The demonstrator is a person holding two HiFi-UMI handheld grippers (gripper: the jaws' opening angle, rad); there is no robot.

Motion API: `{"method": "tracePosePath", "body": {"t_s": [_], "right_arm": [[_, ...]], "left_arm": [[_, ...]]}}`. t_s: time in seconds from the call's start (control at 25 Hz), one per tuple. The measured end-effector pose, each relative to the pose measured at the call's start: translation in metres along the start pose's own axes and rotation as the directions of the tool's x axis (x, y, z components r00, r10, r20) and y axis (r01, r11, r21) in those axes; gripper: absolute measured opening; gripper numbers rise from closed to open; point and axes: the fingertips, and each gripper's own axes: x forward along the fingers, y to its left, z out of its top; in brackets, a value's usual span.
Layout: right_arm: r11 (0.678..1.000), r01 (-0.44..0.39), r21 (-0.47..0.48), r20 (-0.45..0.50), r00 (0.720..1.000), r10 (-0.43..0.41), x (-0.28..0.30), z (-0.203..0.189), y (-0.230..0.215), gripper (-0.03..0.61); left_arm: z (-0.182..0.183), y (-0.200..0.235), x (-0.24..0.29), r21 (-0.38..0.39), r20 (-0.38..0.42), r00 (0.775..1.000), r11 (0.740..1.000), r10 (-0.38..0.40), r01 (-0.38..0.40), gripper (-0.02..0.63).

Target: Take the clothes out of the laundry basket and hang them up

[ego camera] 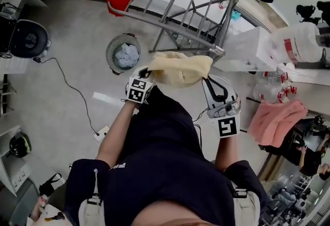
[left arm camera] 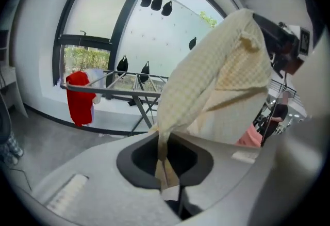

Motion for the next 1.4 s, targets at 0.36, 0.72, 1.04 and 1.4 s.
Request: {"method": "tracePosePath", "body": {"t_s": [0.36, 0.72, 1.04, 1.4], "right_arm": [[0.875, 0.470, -0.118, -0.408, 0.780, -0.474, -0.124, -0.070, -0.065, 0.028], [0.654, 0.741, -0.149, -0.497, 0.516, -0.698, -0.211, -0.068, -0.112, 0.028], [0.527, 0.841, -0.123, -0.417, 0.437, -0.797, -0.225, -0.052, -0.188, 0.028], [0.557, 0.827, -0.080, -0.338, 0.503, -0.795, -0.194, -0.053, -0.293, 0.029]], "left_arm": [[0.154, -0.061, -0.067, 0.188, 0.249, 0.967, 0.982, -0.051, 0.003, 0.032], [0.279, -0.159, -0.092, 0.304, 0.383, 0.902, 0.949, -0.198, 0.080, 0.034], [0.336, -0.189, -0.077, 0.305, 0.433, 0.885, 0.952, -0.174, 0.037, 0.033], [0.421, -0.190, -0.049, 0.280, 0.506, 0.854, 0.960, -0.123, -0.028, 0.034]]}}
